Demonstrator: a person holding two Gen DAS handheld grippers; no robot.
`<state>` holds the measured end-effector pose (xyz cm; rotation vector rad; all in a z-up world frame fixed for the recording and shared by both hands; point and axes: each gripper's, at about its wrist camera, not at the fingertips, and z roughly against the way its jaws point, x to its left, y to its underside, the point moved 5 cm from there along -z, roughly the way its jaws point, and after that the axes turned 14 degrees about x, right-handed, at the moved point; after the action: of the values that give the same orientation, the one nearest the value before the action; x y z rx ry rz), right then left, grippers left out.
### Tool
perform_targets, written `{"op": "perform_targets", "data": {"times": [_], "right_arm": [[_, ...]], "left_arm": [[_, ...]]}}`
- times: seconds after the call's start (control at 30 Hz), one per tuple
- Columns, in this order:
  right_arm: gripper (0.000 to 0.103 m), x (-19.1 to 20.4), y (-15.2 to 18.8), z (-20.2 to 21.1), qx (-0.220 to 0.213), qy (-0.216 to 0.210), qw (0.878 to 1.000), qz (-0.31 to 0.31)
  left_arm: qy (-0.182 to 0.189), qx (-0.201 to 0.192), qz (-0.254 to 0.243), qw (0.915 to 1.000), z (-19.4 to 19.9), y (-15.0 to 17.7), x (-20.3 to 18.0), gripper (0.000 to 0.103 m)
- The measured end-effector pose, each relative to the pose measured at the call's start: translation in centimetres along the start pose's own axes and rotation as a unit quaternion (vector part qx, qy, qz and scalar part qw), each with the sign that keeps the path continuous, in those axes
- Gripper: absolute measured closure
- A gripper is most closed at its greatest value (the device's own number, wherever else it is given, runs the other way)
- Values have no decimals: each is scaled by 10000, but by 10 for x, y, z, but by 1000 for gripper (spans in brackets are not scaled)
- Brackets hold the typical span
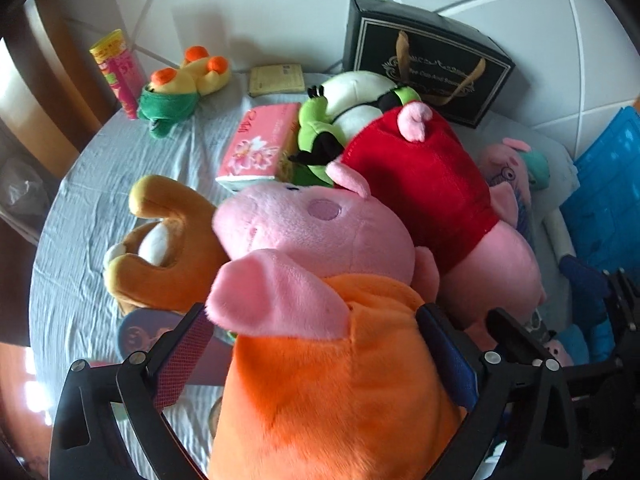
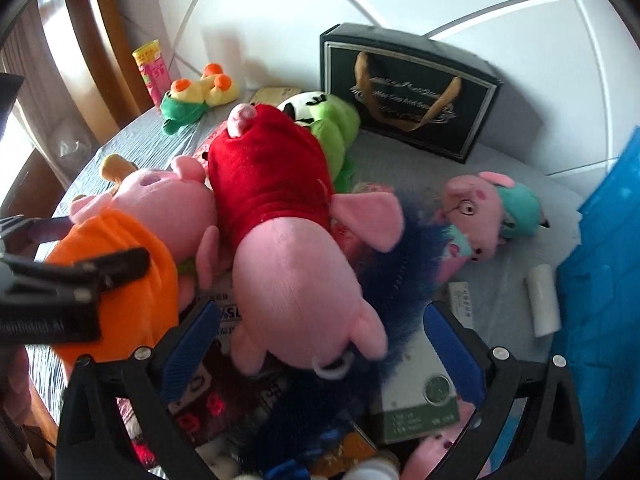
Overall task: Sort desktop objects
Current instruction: 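Grasp the red-shirted pig plush with the right tool while the left tool grasps the orange-shirted pig plush, then lift both pig plushes and carry them over the blue crate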
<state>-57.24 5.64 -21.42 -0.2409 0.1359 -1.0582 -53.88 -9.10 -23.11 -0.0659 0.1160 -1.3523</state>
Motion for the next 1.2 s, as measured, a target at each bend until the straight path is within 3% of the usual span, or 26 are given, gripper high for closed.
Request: {"op": "perform_targets", "data": {"times": [0.4, 0.43, 0.47, 0.5, 0.6, 0.87, 1.2], "right_arm": [[2, -1, -12, -37, 182, -247, 9994, 147], [6, 0, -13, -41, 210, -326, 9991, 161], [17, 2, -13, -44, 236, -452, 9986, 154], [31, 5, -14, -46, 250, -590, 9978, 147], [34, 11, -11, -43, 189, -495, 9985, 171], [37, 4, 7, -5, -159, -322, 9994, 18], [38, 5, 28, 83, -1088, -172, 9939, -55]], "left_arm": [[190, -121, 14, 9997, -8, 4, 12, 3], [249, -94, 37, 9996, -10, 3, 12, 7], [324, -69, 40, 9994, -12, 3, 11, 10], [420, -45, 20, 9991, -13, 3, 8, 19], [393, -117, -30, 9992, -9, 7, 3, 26], [394, -441, 30, 9982, 20, 25, 3, 32], [355, -1544, -8, 9874, 112, 56, 2, 32]]}}
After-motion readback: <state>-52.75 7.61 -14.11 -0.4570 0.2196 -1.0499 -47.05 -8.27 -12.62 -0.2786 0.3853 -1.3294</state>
